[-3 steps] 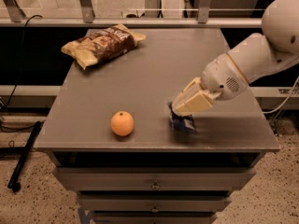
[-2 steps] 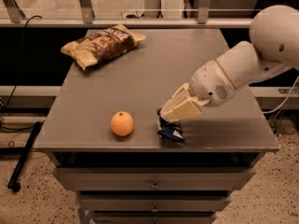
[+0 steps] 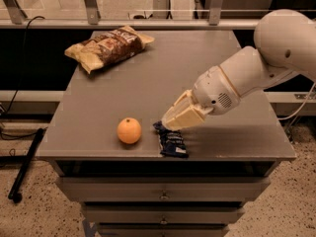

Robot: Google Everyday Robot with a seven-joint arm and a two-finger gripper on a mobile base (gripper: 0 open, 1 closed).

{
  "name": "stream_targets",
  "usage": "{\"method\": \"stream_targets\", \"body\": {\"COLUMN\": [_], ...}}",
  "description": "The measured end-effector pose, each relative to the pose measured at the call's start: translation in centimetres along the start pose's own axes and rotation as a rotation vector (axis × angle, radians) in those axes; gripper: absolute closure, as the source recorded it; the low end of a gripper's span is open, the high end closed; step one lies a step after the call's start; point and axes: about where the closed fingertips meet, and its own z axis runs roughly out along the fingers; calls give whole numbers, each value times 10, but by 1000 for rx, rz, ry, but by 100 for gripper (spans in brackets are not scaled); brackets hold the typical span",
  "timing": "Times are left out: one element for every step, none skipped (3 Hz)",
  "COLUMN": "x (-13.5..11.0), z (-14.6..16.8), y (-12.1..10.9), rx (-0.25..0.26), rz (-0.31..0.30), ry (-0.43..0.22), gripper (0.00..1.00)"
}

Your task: Move rxbar blueberry near orange

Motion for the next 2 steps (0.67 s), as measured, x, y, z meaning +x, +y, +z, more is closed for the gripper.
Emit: {"method": "stream_targets", "body": {"x": [-8,-7], "z": [7,2], "y": [-3,-10], "rx": [0,26], "rz": [-9,-10], "ry": [-17,-12], "gripper": [21,1]}}
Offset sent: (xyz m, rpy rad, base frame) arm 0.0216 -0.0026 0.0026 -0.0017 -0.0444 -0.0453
